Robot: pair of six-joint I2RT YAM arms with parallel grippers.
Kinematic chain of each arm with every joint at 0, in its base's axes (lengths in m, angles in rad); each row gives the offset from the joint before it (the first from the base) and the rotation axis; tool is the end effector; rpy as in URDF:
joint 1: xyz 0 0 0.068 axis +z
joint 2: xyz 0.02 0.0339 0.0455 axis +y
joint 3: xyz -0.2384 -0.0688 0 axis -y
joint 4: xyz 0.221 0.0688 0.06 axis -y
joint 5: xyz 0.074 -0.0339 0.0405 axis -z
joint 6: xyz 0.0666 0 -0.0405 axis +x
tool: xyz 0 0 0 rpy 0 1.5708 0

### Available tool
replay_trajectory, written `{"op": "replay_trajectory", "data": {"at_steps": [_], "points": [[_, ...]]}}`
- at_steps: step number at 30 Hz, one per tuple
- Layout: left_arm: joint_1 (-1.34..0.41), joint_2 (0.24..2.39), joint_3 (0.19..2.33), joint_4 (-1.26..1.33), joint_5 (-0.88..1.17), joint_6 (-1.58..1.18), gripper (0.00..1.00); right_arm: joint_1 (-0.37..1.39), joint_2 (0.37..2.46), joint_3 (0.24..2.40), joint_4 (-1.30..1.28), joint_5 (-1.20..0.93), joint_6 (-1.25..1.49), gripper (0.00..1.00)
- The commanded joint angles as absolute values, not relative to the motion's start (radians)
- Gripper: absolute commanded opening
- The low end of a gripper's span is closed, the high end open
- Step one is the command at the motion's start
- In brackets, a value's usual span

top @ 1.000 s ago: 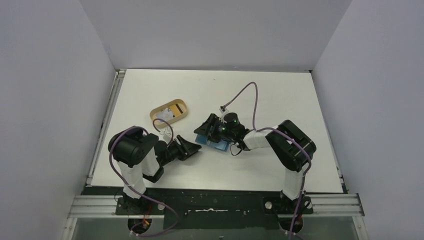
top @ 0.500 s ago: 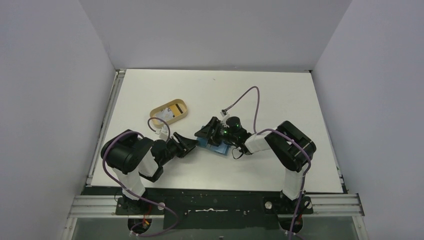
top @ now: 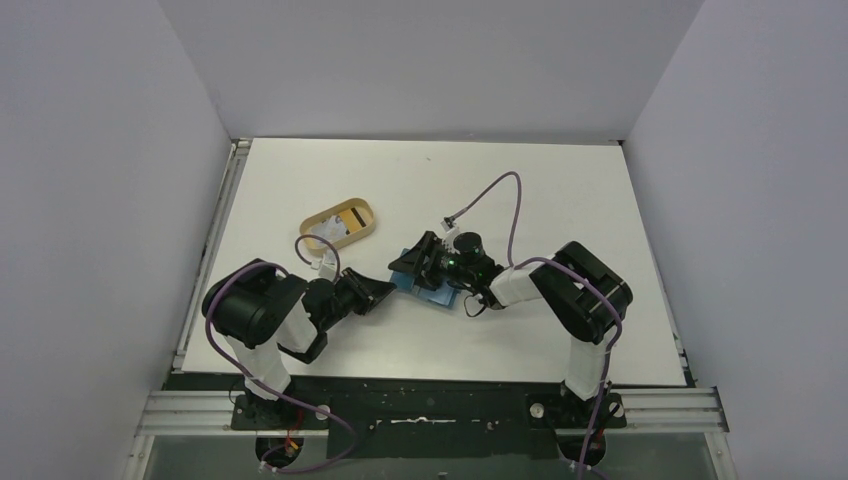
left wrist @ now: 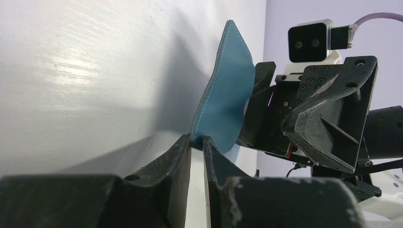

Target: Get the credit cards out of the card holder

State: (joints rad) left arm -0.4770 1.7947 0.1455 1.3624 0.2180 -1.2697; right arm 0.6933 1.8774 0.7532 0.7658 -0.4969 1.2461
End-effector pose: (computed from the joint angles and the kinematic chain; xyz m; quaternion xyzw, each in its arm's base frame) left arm 0.2144 -0.1270 0.0816 -0.2473 0.7596 -0.5122 0.3155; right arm 0.2609 0.2581 0.1209 0.0826 0.8046 0.5697 0.1457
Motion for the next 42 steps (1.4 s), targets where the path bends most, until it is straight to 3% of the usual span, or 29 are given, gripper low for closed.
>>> {"op": "replay_trajectory", "data": {"at_steps": [1,5,28,30,33,39,42], "points": [[-0.476,1.776,0.144,1.399,0.194,-1.262,0.11,0.690,1.841,0.761,0.856,-0.512,1.250,0.59],[-0.476,1.774,0.143,1.399,0.185,-1.262,0.00,0.691,1.842,0.761,0.856,-0.517,1.254,0.59],[-0.466,1.743,0.068,1.400,0.084,-1.232,0.00,0.652,1.775,0.695,0.825,-0.546,1.243,0.57],[-0.466,1.741,0.070,1.399,0.090,-1.231,0.00,0.653,1.793,0.700,0.822,-0.546,1.244,0.49],[-0.466,1.737,0.069,1.399,0.092,-1.228,0.00,0.654,1.827,0.707,0.818,-0.559,1.246,0.26],[-0.467,1.743,0.071,1.399,0.094,-1.226,0.00,0.655,1.836,0.691,0.808,-0.566,1.238,0.23],[-0.466,1.745,0.067,1.400,0.087,-1.223,0.00,0.653,1.811,0.689,0.733,-0.566,1.201,0.13]]}}
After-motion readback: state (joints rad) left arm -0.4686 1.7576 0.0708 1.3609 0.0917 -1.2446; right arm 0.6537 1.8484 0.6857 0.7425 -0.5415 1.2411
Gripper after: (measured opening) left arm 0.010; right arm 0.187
